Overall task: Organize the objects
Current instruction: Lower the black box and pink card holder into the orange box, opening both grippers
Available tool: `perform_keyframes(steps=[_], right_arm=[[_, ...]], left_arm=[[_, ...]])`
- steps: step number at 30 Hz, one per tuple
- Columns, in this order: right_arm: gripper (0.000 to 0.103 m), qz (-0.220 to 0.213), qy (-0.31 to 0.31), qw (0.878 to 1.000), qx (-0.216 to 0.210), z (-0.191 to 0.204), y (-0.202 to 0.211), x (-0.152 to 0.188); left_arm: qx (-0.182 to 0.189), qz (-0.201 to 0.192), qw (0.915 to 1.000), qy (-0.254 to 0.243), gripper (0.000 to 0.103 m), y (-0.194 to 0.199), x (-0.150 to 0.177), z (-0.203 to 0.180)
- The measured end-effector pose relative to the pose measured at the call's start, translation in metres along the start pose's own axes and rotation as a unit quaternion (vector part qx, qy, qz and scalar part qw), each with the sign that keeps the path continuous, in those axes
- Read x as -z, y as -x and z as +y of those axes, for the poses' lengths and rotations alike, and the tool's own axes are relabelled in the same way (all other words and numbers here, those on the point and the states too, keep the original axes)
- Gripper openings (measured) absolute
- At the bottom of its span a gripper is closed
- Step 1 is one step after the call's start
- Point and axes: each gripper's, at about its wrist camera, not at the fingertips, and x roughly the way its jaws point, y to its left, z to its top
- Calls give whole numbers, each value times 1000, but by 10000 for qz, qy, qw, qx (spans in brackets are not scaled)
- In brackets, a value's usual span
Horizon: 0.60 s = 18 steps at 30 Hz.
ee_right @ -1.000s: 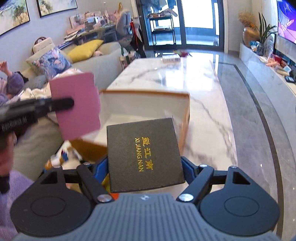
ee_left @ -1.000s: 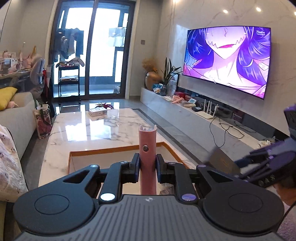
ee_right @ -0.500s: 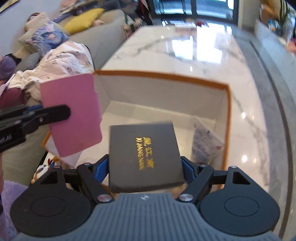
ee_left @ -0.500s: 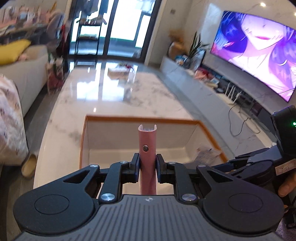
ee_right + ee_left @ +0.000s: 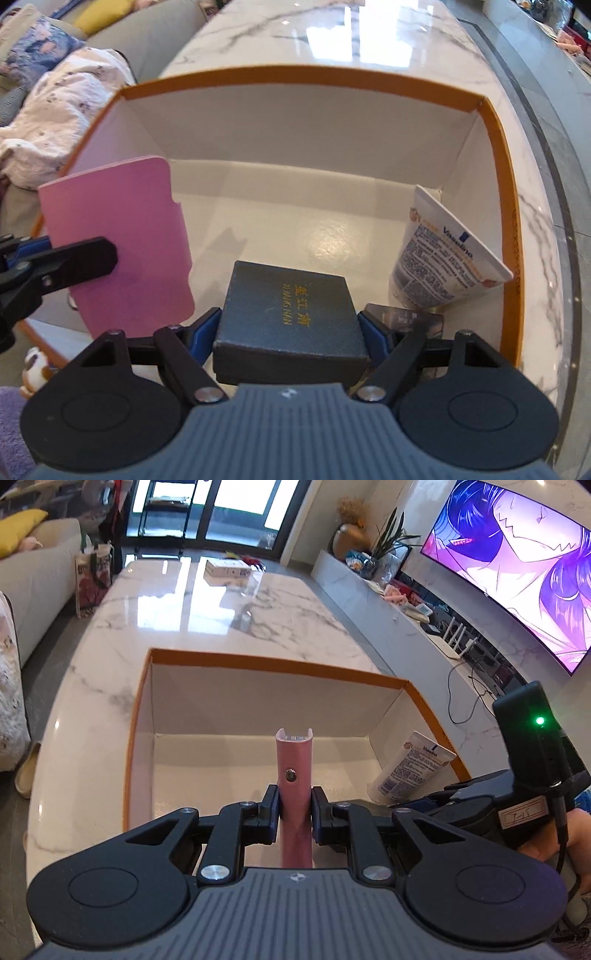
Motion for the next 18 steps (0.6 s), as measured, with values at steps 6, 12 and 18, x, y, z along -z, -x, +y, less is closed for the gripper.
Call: perform_keyframes(steps=[6, 12, 18], right_arm=[[82, 97, 103, 9998, -108, -2, 4, 4], [60, -154, -124, 9994, -275, -23, 26, 5], [34, -331, 19, 9994, -61, -30, 30, 10]], left_arm=[[25, 183, 9998, 50, 20, -9, 1, 2], [23, 630, 9980, 44, 20, -16, -4, 5], [180, 1225, 9922, 153, 20, -35, -10, 12]])
